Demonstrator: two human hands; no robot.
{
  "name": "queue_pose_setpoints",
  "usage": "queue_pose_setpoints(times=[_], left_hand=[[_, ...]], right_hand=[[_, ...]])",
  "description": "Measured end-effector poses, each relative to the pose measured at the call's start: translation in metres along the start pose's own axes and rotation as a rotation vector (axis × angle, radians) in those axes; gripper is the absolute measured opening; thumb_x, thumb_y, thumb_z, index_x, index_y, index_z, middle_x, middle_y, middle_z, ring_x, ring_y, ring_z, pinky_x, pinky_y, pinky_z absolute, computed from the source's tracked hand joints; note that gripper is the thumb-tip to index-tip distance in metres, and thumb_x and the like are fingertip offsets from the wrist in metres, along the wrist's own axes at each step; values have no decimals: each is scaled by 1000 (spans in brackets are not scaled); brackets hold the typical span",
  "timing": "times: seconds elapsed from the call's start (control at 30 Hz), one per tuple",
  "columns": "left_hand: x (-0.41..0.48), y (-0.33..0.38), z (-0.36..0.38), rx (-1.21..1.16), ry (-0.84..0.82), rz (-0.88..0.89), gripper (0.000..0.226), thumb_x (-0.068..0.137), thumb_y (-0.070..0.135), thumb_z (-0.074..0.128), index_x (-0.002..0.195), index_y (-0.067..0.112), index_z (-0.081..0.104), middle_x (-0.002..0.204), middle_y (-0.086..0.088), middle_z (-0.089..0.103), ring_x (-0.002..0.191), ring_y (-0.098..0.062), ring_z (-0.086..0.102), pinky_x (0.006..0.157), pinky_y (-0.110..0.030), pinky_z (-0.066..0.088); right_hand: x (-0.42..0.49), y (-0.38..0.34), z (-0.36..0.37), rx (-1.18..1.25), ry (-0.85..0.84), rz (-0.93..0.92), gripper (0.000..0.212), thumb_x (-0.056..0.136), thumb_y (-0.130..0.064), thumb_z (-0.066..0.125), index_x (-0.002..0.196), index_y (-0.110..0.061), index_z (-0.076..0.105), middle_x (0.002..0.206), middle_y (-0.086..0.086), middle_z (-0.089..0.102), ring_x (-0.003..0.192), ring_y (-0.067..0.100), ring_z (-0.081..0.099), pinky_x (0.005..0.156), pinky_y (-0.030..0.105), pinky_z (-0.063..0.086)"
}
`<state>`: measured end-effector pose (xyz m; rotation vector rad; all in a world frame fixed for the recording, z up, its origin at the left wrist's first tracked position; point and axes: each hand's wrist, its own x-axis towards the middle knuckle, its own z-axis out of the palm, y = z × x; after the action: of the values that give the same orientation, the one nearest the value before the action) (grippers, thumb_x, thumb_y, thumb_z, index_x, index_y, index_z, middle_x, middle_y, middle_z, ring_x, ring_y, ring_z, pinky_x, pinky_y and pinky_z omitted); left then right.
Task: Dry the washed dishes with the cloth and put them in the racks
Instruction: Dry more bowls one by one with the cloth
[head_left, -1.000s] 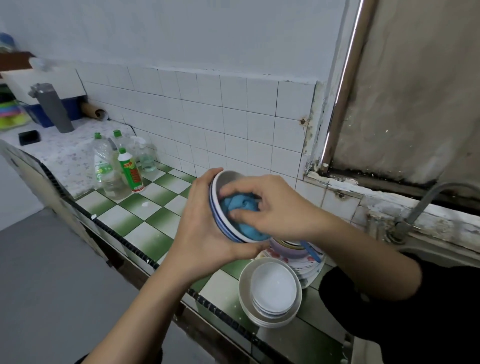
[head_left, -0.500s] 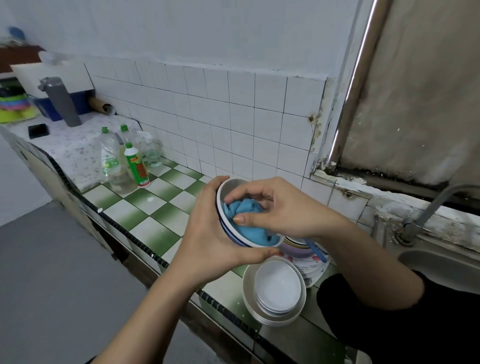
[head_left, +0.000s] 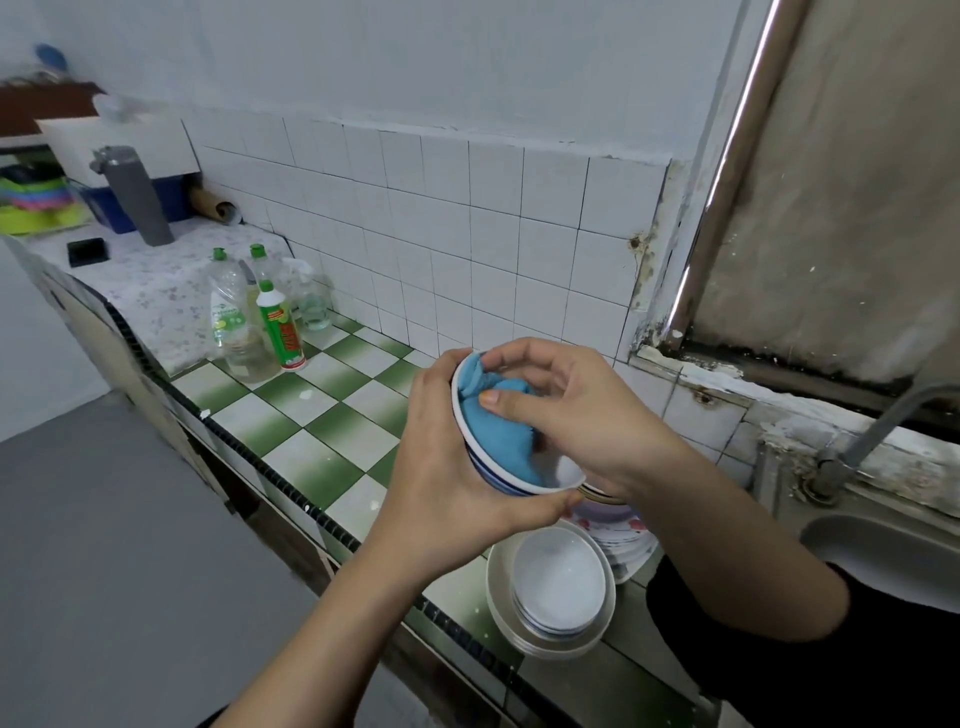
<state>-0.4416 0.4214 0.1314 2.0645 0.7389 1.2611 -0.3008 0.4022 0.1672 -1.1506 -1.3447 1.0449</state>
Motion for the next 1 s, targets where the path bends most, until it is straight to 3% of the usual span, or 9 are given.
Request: queue_pose_setpoints(times=[0.1, 0.23, 0.3, 0.37, 0.43, 0.53, 0.63, 0.83, 1.0], left_hand=[[2, -1, -7, -66, -79, -68, 98, 37, 48, 92, 122, 45, 42, 122, 1, 56, 114, -19, 59, 92, -37, 52], [5, 4, -13, -141, -108, -236, 100, 25, 49, 88, 115, 36, 48, 105, 17, 66, 97, -1, 65, 76, -17, 52], [8, 4, -17, -281, -134, -285, 95, 25, 40, 88, 112, 29, 52, 97, 18, 70, 88, -1, 67, 71, -15, 51], [11, 3, -23, -408, -225, -289, 93, 27, 32, 90, 113, 17, 56, 91, 8, 72, 83, -9, 69, 69, -20, 53], [14, 3, -29, -527, -349, -282, 87, 32, 38, 95, 109, 13, 62, 88, 4, 71, 82, -12, 68, 69, -21, 53], [18, 2, -38, -657, -491, -307, 63, 47, 47, 92, 101, 24, 72, 91, 4, 71, 84, -11, 67, 73, -21, 52], [19, 1, -40, -649, -477, -316, 62, 47, 49, 92, 100, 24, 72, 91, 4, 71, 84, -11, 67, 73, -21, 52], [19, 8, -37, -498, -392, -271, 87, 40, 44, 94, 110, 7, 60, 95, -1, 71, 87, -15, 67, 73, -24, 52], [21, 12, -41, -380, -361, -248, 78, 41, 29, 86, 111, 8, 57, 97, 1, 71, 89, -13, 67, 75, -25, 52]], right_hand=[[1, -19, -17, -365, -425, -114, 31, 82, 7, 70, 94, -22, 67, 93, -7, 70, 88, 0, 63, 86, 19, 49], [11, -44, -32, -966, -731, -188, 28, 82, -3, 62, 99, -24, 69, 96, -12, 66, 91, 2, 59, 85, 25, 47], [16, -39, -32, -1257, -758, -351, 30, 80, -10, 57, 99, -32, 67, 103, -14, 63, 98, 13, 55, 75, 38, 49], [20, -34, -32, -1438, -694, -643, 29, 84, -12, 57, 100, -34, 67, 108, -15, 62, 99, 18, 52, 51, 25, 39], [23, -37, -33, -1433, -669, -919, 24, 91, -17, 53, 103, -29, 70, 112, -11, 65, 99, 23, 53, 44, 20, 32], [27, -39, -32, -1325, -679, -1151, 21, 98, -14, 52, 106, -18, 71, 119, 2, 67, 102, 32, 57, 50, 39, 51], [28, -40, -26, -1316, -732, -1067, 21, 98, -14, 53, 108, -18, 71, 116, 2, 66, 97, 30, 55, 59, 43, 53], [26, -63, -33, -1210, -932, -436, 28, 86, -18, 59, 109, -27, 72, 107, -9, 66, 96, 11, 58, 87, 32, 46], [25, -52, -20, -1155, -723, -630, 26, 85, -12, 62, 108, -16, 74, 101, 0, 70, 91, 8, 54, 85, 3, 31]])
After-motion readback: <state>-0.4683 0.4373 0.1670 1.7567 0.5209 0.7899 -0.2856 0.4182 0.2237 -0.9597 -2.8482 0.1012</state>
